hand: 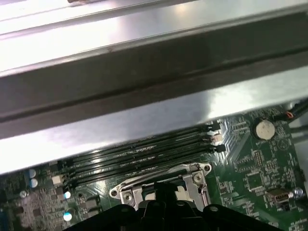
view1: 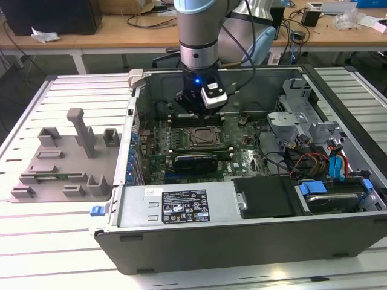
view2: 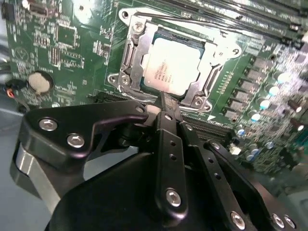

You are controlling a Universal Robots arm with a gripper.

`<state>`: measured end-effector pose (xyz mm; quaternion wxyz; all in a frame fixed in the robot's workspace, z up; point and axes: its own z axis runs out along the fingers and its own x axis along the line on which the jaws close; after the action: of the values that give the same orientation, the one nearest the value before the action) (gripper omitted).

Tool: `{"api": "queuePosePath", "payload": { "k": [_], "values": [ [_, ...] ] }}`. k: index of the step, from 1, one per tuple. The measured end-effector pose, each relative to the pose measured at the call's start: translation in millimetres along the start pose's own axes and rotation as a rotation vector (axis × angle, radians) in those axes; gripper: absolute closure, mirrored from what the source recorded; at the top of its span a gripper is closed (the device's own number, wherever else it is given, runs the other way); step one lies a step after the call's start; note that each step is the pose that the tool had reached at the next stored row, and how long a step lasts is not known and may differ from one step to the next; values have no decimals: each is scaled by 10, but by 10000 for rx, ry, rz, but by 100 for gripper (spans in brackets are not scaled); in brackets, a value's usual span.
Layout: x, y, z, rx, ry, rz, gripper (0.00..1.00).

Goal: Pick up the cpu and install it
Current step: 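Install the first cpu locking lever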

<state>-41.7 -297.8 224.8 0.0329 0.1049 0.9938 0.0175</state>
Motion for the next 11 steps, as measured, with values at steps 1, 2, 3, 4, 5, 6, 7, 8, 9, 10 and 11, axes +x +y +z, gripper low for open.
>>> {"api": "queuePosePath", "payload": {
  "k": [1, 2, 3, 4, 5, 6, 7, 8, 9, 10, 11],
  "values": [
    [0, 0, 1, 71, 11, -148, 89],
    [0, 0, 2, 157, 15, -269, 89],
    [0, 0, 2, 293, 18, -428, 89],
    [0, 1, 3, 400, 20, -558, 89],
    [0, 0, 3, 473, 18, -730, 89],
    [0, 0, 3, 473, 23, -897, 89],
    [0, 0, 3, 462, 26, -1093, 89],
    [-2, -3, 3, 454, 29, -1221, 89],
    [-4, -8, 3, 451, 29, -1263, 89],
    [-7, -17, 3, 449, 30, -1291, 89],
    [-13, -38, 3, 447, 30, -1319, 89]
  ]
}}
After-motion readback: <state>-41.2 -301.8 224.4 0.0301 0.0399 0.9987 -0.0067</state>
